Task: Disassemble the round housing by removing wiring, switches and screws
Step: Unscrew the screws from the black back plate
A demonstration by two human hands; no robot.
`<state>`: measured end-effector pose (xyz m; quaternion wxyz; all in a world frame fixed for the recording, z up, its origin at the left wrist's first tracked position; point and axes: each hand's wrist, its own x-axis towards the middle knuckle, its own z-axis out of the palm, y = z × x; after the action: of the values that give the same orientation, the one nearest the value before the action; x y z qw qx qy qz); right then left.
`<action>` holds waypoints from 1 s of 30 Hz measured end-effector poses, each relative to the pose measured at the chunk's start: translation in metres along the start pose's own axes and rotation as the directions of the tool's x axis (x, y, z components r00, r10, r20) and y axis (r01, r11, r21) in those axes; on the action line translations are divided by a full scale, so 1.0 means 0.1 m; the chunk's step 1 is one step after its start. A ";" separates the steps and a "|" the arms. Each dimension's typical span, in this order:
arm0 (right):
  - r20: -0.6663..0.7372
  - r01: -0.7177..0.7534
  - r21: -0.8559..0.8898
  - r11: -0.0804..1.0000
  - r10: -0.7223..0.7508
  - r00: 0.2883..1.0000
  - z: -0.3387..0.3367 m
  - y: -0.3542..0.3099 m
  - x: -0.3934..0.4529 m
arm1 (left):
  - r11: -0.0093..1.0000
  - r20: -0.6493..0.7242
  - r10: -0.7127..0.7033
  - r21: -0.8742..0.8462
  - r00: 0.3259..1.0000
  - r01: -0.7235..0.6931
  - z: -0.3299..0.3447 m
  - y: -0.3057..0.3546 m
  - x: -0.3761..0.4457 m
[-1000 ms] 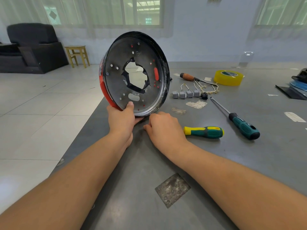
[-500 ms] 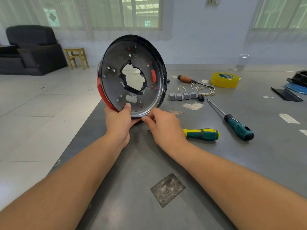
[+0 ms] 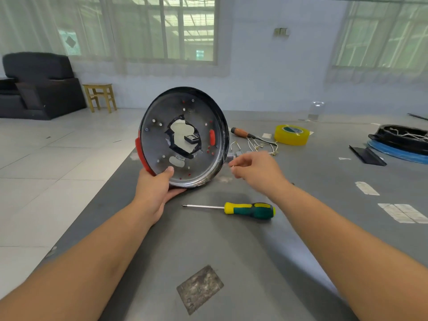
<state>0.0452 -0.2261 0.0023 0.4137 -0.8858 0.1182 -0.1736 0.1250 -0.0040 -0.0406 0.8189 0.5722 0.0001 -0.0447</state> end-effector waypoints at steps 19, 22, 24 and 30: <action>-0.172 -0.199 -0.224 0.954 0.162 0.972 -0.61 1.47 1.21 | 0.990 -0.036 0.124 0.075 0.992 -0.121 0.25 -0.30 0.08; -0.169 -0.197 -0.219 0.956 0.161 0.972 -0.59 1.50 1.30 | 0.992 -0.047 0.116 0.058 0.992 -0.113 0.24 -0.32 0.11; -0.168 -0.193 -0.208 0.959 0.160 0.973 -0.60 1.52 1.32 | 0.993 -0.051 0.107 0.049 0.993 -0.105 0.24 -0.32 0.12; -0.175 -0.143 -0.149 0.978 0.116 0.978 -0.63 1.59 1.28 | 0.995 -0.050 0.097 0.043 0.994 -0.095 0.23 -0.31 0.12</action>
<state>0.1264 -0.4150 -0.0565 0.3401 -0.8892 0.2236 -0.2091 0.1332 -0.0366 -0.0620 0.8081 0.5889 -0.0070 0.0098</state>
